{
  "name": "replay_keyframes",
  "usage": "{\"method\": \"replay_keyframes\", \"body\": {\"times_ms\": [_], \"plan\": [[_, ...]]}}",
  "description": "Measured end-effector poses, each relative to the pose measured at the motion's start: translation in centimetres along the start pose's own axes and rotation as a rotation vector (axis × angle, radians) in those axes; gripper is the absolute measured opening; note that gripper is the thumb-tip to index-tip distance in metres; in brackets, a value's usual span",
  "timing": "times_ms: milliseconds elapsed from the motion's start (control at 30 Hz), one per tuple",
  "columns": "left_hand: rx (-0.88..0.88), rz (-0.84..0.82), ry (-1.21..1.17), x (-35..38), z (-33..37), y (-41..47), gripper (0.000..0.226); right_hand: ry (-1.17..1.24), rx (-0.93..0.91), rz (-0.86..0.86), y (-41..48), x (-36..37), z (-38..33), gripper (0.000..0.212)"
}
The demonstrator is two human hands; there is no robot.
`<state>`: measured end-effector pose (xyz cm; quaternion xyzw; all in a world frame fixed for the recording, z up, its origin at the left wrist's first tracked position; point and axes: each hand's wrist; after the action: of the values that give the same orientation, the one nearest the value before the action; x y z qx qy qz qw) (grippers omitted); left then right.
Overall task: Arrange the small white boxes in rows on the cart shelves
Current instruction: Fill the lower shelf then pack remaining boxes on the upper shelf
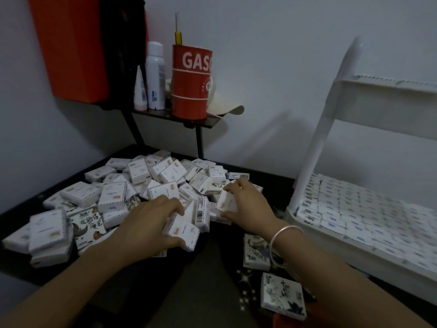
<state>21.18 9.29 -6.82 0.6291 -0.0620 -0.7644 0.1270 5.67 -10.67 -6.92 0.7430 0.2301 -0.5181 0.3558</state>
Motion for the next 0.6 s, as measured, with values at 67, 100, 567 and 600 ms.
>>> {"method": "replay_keyframes", "body": {"times_ms": [67,100,567,600], "plan": [[0.008,0.031,-0.165,-0.5,0.5,0.2,0.056,0.102,0.028,0.001,-0.5,-0.8,0.4,0.065],[0.02,0.043,-0.237,-0.8,0.8,0.5,0.053,0.164,0.047,-0.004,-0.8,-1.4,0.6,0.063],[0.304,0.107,-0.814,-7.1,11.3,10.6,0.055,0.358,0.134,0.224,-6.3,-18.3,4.6,0.016],[0.331,0.115,-0.823,-8.0,12.3,11.4,0.053,0.372,0.135,0.274,-6.5,-20.1,4.9,0.015]]}}
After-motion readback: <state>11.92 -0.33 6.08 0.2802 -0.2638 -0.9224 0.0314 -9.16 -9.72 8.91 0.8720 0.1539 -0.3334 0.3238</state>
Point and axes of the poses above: each hand's wrist, its own y-axis towards the middle knuckle, its own x-axis out of the palm, z = x × y, and after that the axes turned 10 degrees about x, right-handed
